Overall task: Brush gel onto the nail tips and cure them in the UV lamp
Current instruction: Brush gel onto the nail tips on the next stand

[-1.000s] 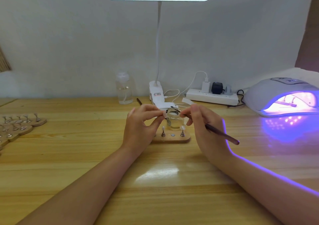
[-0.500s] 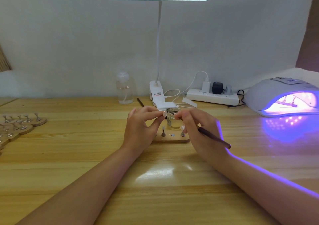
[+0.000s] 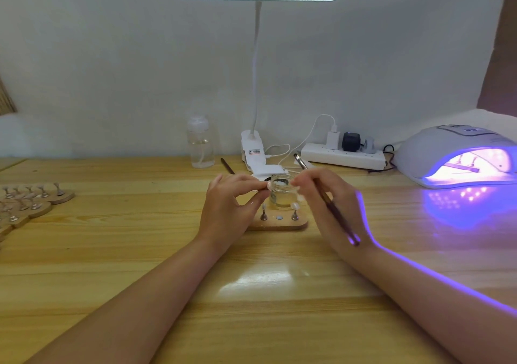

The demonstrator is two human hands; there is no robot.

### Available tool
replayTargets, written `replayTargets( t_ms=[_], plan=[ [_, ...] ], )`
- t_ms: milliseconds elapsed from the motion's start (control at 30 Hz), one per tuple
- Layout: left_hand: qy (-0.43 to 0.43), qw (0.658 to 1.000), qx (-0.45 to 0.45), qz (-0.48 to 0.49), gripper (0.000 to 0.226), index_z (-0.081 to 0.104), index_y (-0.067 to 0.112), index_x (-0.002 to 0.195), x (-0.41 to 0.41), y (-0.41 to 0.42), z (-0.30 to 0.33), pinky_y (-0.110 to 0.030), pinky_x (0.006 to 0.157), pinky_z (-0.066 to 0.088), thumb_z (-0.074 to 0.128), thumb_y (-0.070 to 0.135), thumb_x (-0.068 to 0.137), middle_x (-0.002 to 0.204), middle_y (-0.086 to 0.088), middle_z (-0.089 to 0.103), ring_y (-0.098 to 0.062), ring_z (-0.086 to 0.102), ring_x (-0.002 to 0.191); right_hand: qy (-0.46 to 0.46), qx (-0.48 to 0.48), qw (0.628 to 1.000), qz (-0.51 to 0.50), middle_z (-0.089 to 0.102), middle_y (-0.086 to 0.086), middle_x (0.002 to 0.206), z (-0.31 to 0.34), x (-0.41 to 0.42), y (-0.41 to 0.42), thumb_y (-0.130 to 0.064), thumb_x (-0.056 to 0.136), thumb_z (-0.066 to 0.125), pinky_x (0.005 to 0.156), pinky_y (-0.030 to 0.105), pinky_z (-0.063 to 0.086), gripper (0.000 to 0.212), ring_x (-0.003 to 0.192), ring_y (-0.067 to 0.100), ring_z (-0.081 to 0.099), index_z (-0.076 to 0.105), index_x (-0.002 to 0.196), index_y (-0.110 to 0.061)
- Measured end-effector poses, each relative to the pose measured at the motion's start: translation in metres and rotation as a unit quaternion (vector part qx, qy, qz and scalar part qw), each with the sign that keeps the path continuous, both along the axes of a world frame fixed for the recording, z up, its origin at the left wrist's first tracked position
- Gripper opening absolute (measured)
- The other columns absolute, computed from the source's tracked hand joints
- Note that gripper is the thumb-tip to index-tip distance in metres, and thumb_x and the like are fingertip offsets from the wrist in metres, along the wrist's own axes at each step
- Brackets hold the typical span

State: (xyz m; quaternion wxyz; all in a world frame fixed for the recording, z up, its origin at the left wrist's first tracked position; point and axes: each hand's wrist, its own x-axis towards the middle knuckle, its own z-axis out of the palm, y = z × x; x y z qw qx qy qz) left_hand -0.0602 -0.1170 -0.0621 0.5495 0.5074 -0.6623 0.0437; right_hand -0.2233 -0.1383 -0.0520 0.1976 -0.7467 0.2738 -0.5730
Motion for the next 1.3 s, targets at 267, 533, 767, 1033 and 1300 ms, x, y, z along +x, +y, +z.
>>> replayTargets(
  t_ms=[267, 533, 767, 1033, 1300],
  plan=[
    [-0.043, 0.999, -0.001, -0.020, 0.010, 0.073, 0.016, 0.083, -0.002, 0.003, 0.001, -0.036, 0.103, 0.020, 0.073, 0.012, 0.074, 0.083, 0.016, 0.062, 0.001, 0.054, 0.085, 0.106, -0.074, 0.991, -0.037, 0.058, -0.014, 0.095, -0.005, 0.007, -0.005, -0.021, 0.073, 0.077, 0.081, 0.016, 0.044, 0.034, 0.090, 0.005, 0.058, 0.062, 0.102, -0.013],
    [-0.061, 0.998, 0.008, -0.027, 0.010, 0.072, 0.018, 0.083, -0.002, 0.003, 0.000, -0.031, 0.104, 0.016, 0.074, 0.017, 0.073, 0.084, 0.017, 0.062, 0.001, 0.055, 0.087, 0.098, -0.065, 0.993, -0.022, 0.055, -0.023, 0.090, -0.007, 0.006, -0.007, -0.017, 0.077, 0.073, 0.082, 0.006, 0.041, 0.022, 0.087, -0.012, 0.053, 0.061, 0.095, -0.019],
    [-0.071, 0.996, 0.021, -0.043, 0.025, 0.067, 0.025, 0.095, -0.001, 0.002, 0.002, -0.023, 0.105, 0.017, 0.074, 0.026, 0.071, 0.090, 0.019, 0.062, 0.006, 0.054, 0.088, 0.075, -0.020, 0.997, -0.013, 0.060, -0.017, 0.089, -0.009, 0.005, -0.007, -0.013, 0.078, 0.071, 0.079, -0.001, 0.033, 0.027, 0.090, -0.007, 0.057, 0.054, 0.091, -0.030],
    [0.011, 0.973, 0.204, -0.106, 0.072, 0.049, 0.029, 0.123, 0.023, 0.005, 0.012, -0.004, 0.066, 0.041, 0.081, 0.031, 0.058, 0.108, 0.017, 0.054, 0.007, 0.052, 0.096, 0.100, 0.004, 0.995, -0.008, 0.064, -0.008, 0.089, -0.010, 0.000, -0.011, -0.011, 0.076, 0.074, 0.078, -0.002, 0.033, 0.030, 0.089, -0.003, 0.057, 0.055, 0.090, -0.029],
    [0.048, 0.950, 0.276, -0.137, 0.063, 0.052, 0.023, 0.119, 0.030, 0.006, 0.008, -0.002, 0.068, 0.041, 0.080, 0.011, 0.064, 0.088, 0.001, 0.065, 0.008, 0.057, 0.076, 0.153, 0.003, 0.988, 0.013, 0.062, -0.010, 0.087, -0.009, 0.001, -0.012, -0.012, 0.074, 0.075, 0.077, 0.004, 0.041, 0.032, 0.088, 0.006, 0.060, 0.054, 0.088, -0.032]
  ],
)
